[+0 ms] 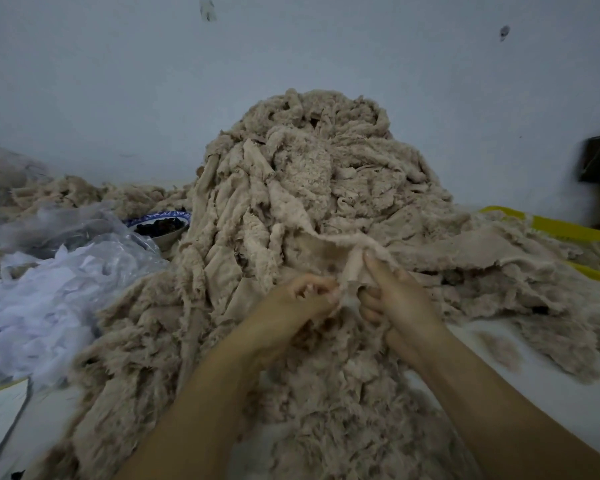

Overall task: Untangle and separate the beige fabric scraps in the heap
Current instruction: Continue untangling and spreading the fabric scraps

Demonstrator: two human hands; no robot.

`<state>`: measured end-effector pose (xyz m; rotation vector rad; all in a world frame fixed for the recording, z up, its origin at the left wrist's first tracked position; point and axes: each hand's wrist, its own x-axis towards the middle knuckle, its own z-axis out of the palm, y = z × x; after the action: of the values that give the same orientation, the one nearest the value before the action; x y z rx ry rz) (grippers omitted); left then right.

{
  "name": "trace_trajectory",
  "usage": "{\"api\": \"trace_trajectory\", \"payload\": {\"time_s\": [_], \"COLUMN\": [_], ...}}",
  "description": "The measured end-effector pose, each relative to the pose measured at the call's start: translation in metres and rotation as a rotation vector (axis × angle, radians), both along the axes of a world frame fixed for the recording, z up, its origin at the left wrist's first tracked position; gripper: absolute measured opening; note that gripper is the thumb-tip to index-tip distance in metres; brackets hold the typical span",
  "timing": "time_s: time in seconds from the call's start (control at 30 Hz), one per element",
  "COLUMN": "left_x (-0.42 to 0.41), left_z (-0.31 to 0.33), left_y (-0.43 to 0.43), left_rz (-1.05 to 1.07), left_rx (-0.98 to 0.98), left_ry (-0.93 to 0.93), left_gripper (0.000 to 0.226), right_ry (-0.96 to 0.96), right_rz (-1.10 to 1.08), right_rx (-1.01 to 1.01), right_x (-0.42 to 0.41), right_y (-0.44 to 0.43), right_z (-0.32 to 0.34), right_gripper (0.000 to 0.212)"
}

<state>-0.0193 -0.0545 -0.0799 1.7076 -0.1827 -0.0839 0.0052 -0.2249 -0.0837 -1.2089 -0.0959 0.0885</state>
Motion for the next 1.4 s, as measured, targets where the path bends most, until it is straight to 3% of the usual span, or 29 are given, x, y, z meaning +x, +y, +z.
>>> {"api": "trace_trajectory", "payload": {"time_s": [0.1, 0.2, 0.33, 0.47, 0.6, 0.77, 0.83, 0.93, 1.0, 1.1, 1.13, 1.27, 1.4], "left_x": [0.000, 0.003, 0.001, -0.002, -0.003, -0.002, 0.001, 0.002, -0.001, -0.001, -0.002, -0.012, -0.018], "left_z": [-0.006, -0.002, 0.006, 0.011, 0.018, 0.021, 0.024, 0.025, 0.023, 0.012, 0.009, 0.001, -0.001], "left_y": [-0.002, -0.006, -0.005, -0.005, -0.012, -0.016, -0.004, 0.019, 0.016, -0.003, -0.009, -0.023, -0.031], "left_rz": [-0.114, -0.058, 0.054, 0.138, 0.257, 0.374, 0.438, 0.514, 0.463, 0.364, 0.317, 0.059, -0.212], "left_rx": [0.021, -0.259, -0.681, -0.859, -0.883, -0.827, -0.887, -0.932, -0.858, -0.526, -0.415, 0.000, 0.275], "left_ry": [0.073, 0.235, 0.338, 0.374, 0.366, 0.333, 0.294, 0.221, 0.189, 0.117, 0.081, -0.092, -0.193], "left_gripper": [0.057, 0.087, 0.067, 0.044, 0.037, 0.039, 0.041, 0.039, 0.030, 0.019, 0.017, 0.013, 0.031], "right_ry": [0.023, 0.044, 0.051, 0.045, 0.022, 0.030, 0.014, 0.006, -0.020, -0.133, -0.148, -0.088, -0.016], "right_rz": [0.105, 0.201, 0.313, 0.219, 0.024, 0.030, 0.060, -0.006, -0.070, -0.131, -0.129, 0.061, 0.179], "right_rx": [0.051, 0.082, -0.070, -0.210, -0.226, -0.158, -0.059, 0.132, 0.084, -0.332, -0.388, -0.304, -0.313], "right_x": [-0.009, -0.018, -0.028, -0.029, -0.021, -0.018, -0.015, -0.006, -0.003, -0.001, -0.002, -0.006, -0.012], "right_y": [0.005, 0.006, 0.010, 0.018, 0.015, 0.012, 0.005, -0.012, -0.017, -0.010, -0.007, 0.000, 0.000], "right_z": [0.008, 0.010, 0.010, 0.005, 0.003, 0.005, 0.007, 0.011, 0.009, -0.004, -0.006, -0.003, -0.001], "right_gripper": [0.031, 0.033, 0.039, 0.046, 0.041, 0.039, 0.050, 0.048, 0.040, 0.034, 0.031, 0.058, 0.034]}}
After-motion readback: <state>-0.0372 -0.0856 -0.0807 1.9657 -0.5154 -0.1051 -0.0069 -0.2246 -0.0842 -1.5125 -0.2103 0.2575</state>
